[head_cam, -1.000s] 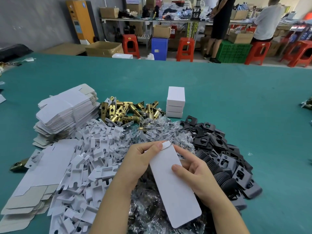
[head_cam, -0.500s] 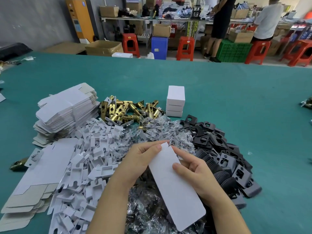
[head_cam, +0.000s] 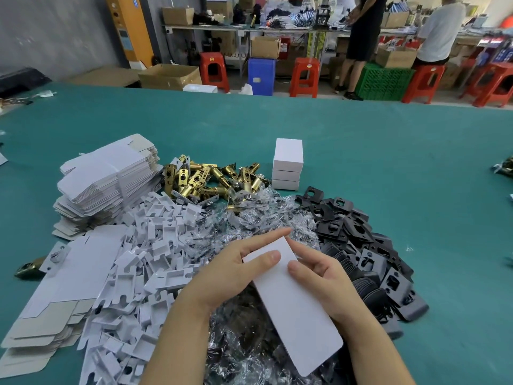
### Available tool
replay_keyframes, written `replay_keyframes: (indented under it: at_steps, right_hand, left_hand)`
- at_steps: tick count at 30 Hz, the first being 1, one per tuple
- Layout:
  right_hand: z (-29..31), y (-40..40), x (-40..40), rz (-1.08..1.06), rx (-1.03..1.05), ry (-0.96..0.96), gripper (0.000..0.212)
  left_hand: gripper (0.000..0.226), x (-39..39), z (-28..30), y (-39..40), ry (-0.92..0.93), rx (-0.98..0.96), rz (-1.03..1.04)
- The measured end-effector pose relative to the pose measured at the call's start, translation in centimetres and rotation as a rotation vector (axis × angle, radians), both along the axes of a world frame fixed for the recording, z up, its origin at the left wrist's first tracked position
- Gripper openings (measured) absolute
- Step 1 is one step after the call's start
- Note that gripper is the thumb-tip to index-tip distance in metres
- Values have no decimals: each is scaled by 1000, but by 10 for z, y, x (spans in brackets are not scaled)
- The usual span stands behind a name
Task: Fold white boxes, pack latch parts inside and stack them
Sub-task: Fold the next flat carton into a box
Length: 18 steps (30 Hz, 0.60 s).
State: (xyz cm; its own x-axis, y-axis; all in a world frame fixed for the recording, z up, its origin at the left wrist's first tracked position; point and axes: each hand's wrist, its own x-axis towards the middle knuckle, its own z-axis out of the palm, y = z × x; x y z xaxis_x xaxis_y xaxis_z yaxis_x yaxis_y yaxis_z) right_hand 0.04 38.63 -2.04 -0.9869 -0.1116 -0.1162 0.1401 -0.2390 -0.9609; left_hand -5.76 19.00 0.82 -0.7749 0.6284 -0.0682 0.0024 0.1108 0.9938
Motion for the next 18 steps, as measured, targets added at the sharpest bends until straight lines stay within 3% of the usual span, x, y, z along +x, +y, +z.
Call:
replay_keyframes:
  at_steps: [8,13,16,18]
  right_hand:
    - [1,1,-2,-28,-6,-22,54]
    - [5,-1,-2,-85,46,-35,37]
    - [1,0,-2,-113,20,6,33]
    - [-1,1,-1,-72,36,80,47]
  left_hand:
    - [44,0,0,1,55,-58,-26]
    - [32,1,-3,7,30,-15,184]
    - [26,-1,-1,8,-157,51,328]
    - [26,-4,1,8,-314,133,381]
